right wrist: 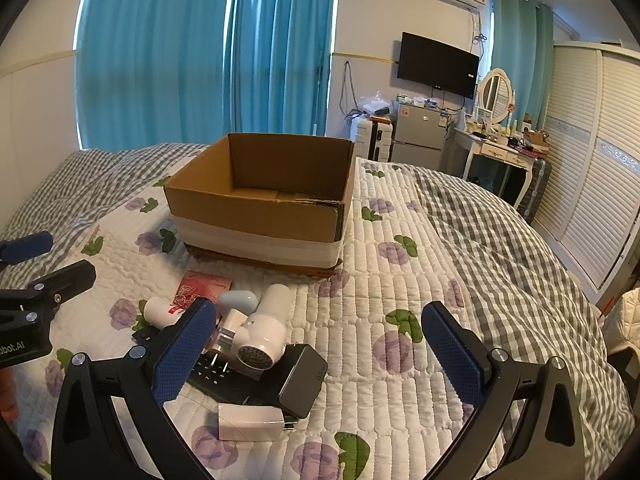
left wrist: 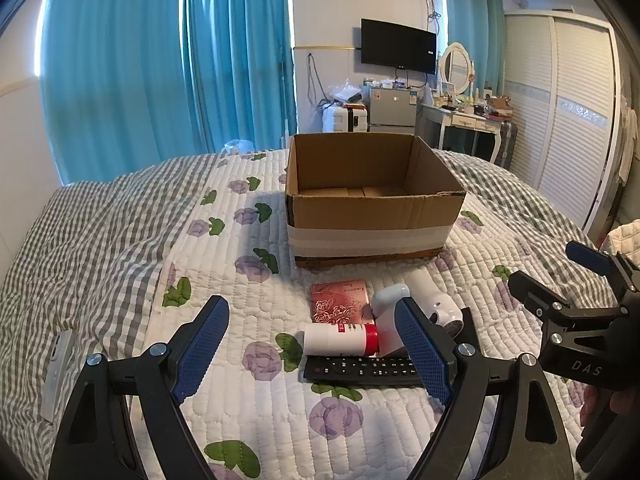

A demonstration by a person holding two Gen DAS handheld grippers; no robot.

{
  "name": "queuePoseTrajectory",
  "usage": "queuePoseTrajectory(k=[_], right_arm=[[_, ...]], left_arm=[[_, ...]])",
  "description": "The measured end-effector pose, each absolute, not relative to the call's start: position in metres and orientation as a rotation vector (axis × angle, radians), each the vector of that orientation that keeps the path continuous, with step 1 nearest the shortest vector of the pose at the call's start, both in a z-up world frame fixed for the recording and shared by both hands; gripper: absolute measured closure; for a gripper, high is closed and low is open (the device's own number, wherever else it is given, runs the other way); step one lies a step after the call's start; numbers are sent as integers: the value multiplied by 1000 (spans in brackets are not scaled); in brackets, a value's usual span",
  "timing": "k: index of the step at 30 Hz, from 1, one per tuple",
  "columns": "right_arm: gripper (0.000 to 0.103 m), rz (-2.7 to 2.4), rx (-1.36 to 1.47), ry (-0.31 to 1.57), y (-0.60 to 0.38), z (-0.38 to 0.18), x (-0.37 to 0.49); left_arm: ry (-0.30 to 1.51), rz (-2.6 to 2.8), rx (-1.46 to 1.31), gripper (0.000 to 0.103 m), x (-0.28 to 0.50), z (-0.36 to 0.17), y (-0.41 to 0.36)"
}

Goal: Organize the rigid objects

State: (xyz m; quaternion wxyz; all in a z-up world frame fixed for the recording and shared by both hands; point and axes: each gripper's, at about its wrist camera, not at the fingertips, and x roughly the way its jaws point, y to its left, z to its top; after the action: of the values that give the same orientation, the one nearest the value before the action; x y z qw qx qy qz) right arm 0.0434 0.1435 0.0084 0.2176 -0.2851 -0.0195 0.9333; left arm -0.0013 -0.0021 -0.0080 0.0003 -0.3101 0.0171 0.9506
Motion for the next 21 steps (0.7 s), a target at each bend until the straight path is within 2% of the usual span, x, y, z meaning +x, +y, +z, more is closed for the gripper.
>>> queuePoseTrajectory(k=[21], right_arm=[[0, 2579, -787, -49, 142, 10, 44]], left_arm=[[49, 2976, -990, 16, -4, -8, -3]])
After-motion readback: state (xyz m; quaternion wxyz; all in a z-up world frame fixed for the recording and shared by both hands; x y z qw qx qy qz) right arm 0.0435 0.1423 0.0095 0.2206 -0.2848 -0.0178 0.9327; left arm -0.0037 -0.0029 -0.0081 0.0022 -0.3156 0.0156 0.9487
